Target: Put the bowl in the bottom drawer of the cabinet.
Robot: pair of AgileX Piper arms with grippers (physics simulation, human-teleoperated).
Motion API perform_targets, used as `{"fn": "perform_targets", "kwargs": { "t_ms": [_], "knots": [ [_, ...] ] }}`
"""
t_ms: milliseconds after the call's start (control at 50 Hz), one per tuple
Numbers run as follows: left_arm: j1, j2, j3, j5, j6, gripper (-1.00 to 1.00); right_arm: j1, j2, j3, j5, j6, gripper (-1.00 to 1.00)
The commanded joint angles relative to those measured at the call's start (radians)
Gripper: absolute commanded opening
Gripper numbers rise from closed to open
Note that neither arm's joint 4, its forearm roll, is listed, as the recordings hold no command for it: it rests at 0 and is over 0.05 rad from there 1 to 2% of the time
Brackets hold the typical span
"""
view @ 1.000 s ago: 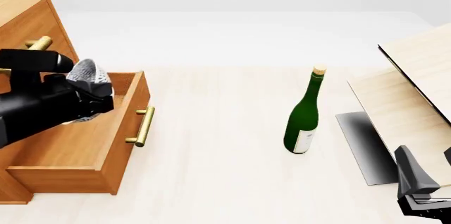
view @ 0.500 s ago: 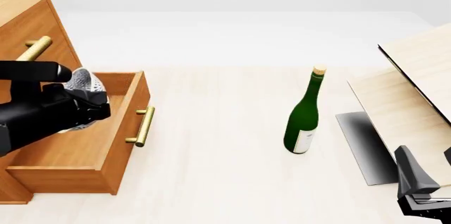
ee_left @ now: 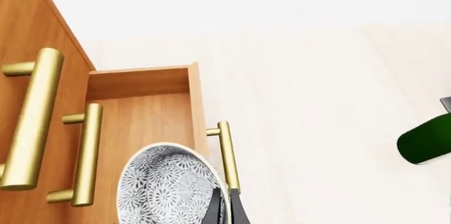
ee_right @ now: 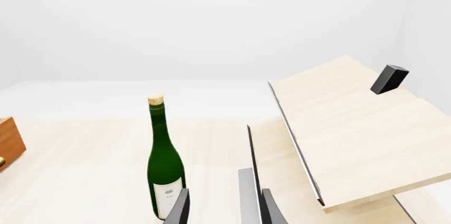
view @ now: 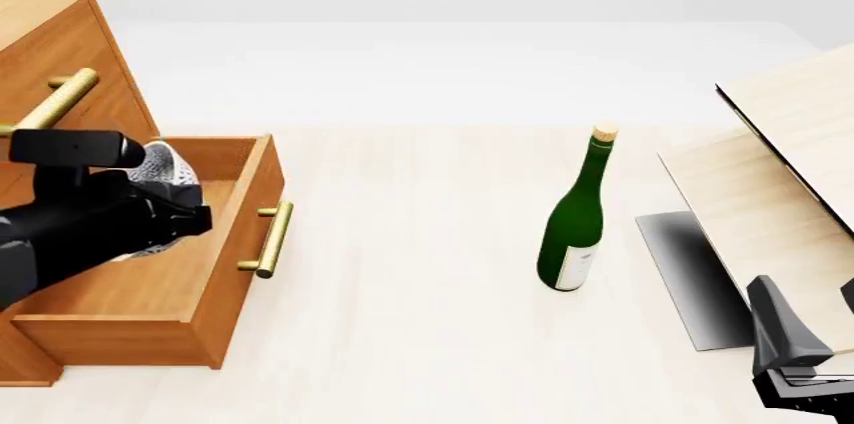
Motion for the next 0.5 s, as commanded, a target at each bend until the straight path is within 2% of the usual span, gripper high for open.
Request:
{"fn": "perform_targets", "kwargs": {
  "t_ms": [20, 40, 60, 100, 120, 140, 180, 220, 240, 260, 320, 500],
  "knots": [
    [0.006, 0.013, 0.010, -0.022, -0.001, -1.00, 0.000, 0.000, 0.000, 0.000, 0.000, 1.00],
    [0.008, -0.009, -0.029, 0.038, -0.002, -1.00, 0.000, 0.000, 0.000, 0.000, 0.000, 1.00],
    [0.008, -0.012, -0.036, 0.048, -0.003, -1.00, 0.000, 0.000, 0.000, 0.000, 0.000, 1.00],
    [0.010, -0.010, -0.036, 0.045, -0.005, -1.00, 0.000, 0.000, 0.000, 0.000, 0.000, 1.00],
    [0.012, 0.004, 0.011, -0.015, -0.008, -1.00, 0.000, 0.000, 0.000, 0.000, 0.000, 1.00],
    [0.020, -0.018, -0.024, 0.035, -0.009, -1.00, 0.000, 0.000, 0.000, 0.000, 0.000, 1.00],
    [0.026, -0.008, 0.031, -0.032, -0.019, -1.00, 0.000, 0.000, 0.000, 0.000, 0.000, 1.00],
    [0.024, -0.018, -0.006, 0.018, -0.024, -1.00, 0.000, 0.000, 0.000, 0.000, 0.000, 1.00],
    [0.025, -0.012, -0.007, 0.015, -0.029, -1.00, 0.000, 0.000, 0.000, 0.000, 0.000, 1.00],
    [0.024, -0.002, 0.037, -0.037, -0.029, -1.00, 0.000, 0.000, 0.000, 0.000, 0.000, 1.00],
    [0.029, -0.023, -0.003, 0.024, -0.032, -1.00, 0.000, 0.001, 0.000, 0.000, 0.000, 1.00],
    [0.021, 0.024, 0.007, -0.011, -0.036, -1.00, 0.000, 0.000, 0.000, 0.000, 0.000, 1.00]
  ]
}}
